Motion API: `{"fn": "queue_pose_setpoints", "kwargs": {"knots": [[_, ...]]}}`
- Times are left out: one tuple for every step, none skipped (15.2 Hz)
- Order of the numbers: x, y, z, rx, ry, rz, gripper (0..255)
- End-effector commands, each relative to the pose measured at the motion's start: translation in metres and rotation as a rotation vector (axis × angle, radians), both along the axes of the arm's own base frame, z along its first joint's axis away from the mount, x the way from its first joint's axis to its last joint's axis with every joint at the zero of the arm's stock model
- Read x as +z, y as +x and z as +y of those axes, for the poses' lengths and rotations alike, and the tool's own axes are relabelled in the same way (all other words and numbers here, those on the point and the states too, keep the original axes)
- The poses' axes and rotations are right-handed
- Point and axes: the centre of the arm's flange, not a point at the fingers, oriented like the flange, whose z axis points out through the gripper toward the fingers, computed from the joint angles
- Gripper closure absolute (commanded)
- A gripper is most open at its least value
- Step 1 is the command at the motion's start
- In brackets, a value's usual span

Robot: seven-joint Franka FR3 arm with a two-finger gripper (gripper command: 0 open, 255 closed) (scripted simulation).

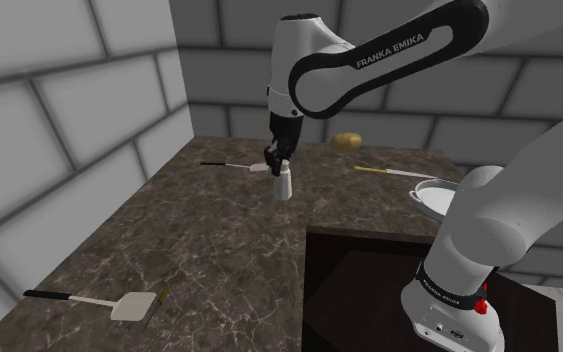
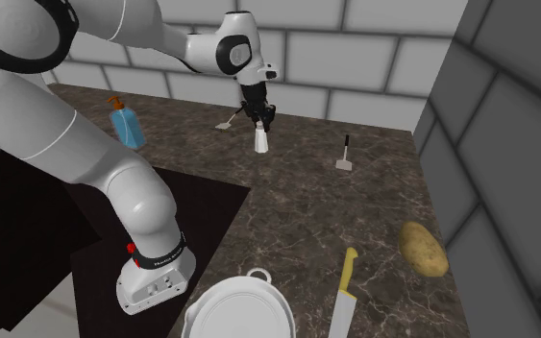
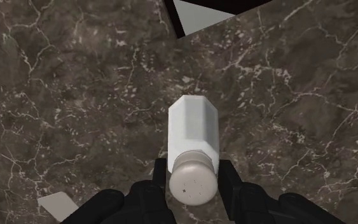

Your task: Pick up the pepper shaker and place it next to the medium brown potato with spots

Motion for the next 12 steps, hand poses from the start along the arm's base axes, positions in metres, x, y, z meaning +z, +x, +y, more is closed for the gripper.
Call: {"fn": "queue_pose_setpoints", "kwargs": {"knots": [[0.010,-0.001,0.000,0.000,0.000,0.000,255],[0.016,-0.001,0.000,0.000,0.000,0.000,255],[0.021,-0.001,0.000,0.000,0.000,0.000,255],[0.026,-0.001,0.000,0.000,0.000,0.000,255],[0.031,-0.001,0.000,0.000,0.000,0.000,255],[0.037,-0.001,0.000,0.000,0.000,0.000,255],[0.042,-0.001,0.000,0.000,0.000,0.000,255],[0.047,-0.001,0.000,0.000,0.000,0.000,255],[0.053,-0.001,0.000,0.000,0.000,0.000,255],[0.058,-0.001,0.000,0.000,0.000,0.000,255],[0.063,-0.001,0.000,0.000,0.000,0.000,255],[0.068,-0.001,0.000,0.000,0.000,0.000,255]]}}
